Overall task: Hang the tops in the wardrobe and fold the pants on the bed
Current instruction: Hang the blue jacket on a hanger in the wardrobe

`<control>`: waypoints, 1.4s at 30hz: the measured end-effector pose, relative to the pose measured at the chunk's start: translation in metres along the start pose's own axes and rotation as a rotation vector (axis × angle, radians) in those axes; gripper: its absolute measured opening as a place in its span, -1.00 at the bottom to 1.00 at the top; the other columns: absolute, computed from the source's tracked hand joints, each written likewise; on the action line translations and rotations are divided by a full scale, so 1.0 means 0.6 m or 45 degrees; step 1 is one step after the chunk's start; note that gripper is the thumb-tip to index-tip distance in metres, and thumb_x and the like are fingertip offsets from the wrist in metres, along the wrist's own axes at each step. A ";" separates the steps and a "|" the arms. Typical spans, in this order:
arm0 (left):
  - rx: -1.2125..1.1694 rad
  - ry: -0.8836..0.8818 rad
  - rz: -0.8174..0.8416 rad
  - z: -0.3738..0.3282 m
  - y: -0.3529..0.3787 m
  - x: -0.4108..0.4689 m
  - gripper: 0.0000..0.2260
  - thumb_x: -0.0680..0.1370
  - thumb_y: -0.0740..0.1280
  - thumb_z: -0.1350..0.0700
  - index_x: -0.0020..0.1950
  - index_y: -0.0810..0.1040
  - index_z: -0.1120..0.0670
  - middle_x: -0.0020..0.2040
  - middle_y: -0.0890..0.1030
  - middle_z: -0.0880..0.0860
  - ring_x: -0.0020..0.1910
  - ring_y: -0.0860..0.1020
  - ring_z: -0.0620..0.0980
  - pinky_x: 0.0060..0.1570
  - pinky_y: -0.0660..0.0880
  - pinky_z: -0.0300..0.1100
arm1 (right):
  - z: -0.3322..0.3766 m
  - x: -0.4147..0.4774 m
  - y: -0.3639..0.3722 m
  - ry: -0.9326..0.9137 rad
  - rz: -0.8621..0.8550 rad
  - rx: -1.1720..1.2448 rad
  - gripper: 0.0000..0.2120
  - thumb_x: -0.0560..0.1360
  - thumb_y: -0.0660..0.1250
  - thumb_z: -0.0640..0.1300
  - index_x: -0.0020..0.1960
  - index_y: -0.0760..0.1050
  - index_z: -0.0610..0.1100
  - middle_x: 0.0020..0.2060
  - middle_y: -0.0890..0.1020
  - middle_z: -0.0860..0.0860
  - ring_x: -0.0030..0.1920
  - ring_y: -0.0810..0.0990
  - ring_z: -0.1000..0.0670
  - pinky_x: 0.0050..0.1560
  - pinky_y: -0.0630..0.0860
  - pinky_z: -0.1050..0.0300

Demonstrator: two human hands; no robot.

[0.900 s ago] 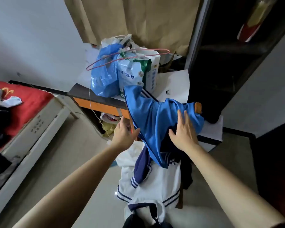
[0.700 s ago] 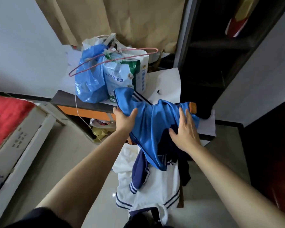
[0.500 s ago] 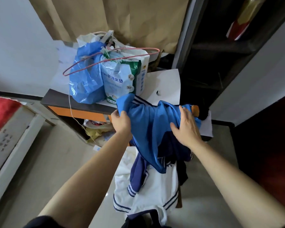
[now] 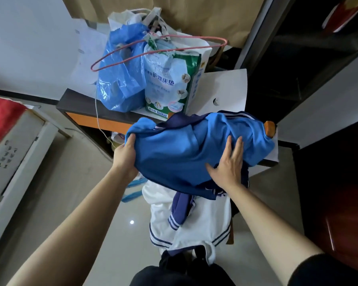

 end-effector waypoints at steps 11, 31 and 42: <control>-0.578 -0.165 0.372 -0.111 0.169 -0.106 -0.61 0.66 0.24 -0.03 0.36 0.47 0.22 0.18 0.62 0.22 0.11 0.63 0.16 0.07 0.60 0.05 | 0.118 -0.111 0.063 -0.143 0.328 0.392 -0.31 0.52 0.32 0.20 0.51 0.26 -0.13 0.41 0.39 -0.08 0.42 0.37 -0.03 0.36 0.32 0.13; 0.691 0.410 -0.035 -0.124 0.146 -0.112 -0.07 0.37 0.55 -0.05 0.55 0.03 0.07 0.45 0.25 0.19 0.39 0.34 0.19 0.33 0.40 0.10 | -0.105 0.021 -0.309 0.168 -0.226 0.592 -0.80 0.58 0.13 -0.22 -0.18 0.42 -0.06 -0.31 0.51 0.00 -0.29 0.48 -0.02 -0.32 0.35 0.06; 1.488 1.477 0.608 -0.030 0.378 -0.340 -0.73 0.51 0.42 -0.04 0.18 0.52 -0.05 -0.16 0.54 -0.02 0.04 0.57 0.16 -0.03 0.43 -0.03 | -0.060 0.009 -0.455 -0.425 -0.040 0.641 -0.91 0.44 0.16 -0.07 -0.20 0.43 0.03 -0.32 0.60 0.24 -0.34 0.55 0.18 -0.33 0.41 0.15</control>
Point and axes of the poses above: each hand's wrist, its own x-axis towards the middle knuckle, its own y-axis out of the palm, z = x × y, the point moved 4 cm from there along x, towards the middle knuckle
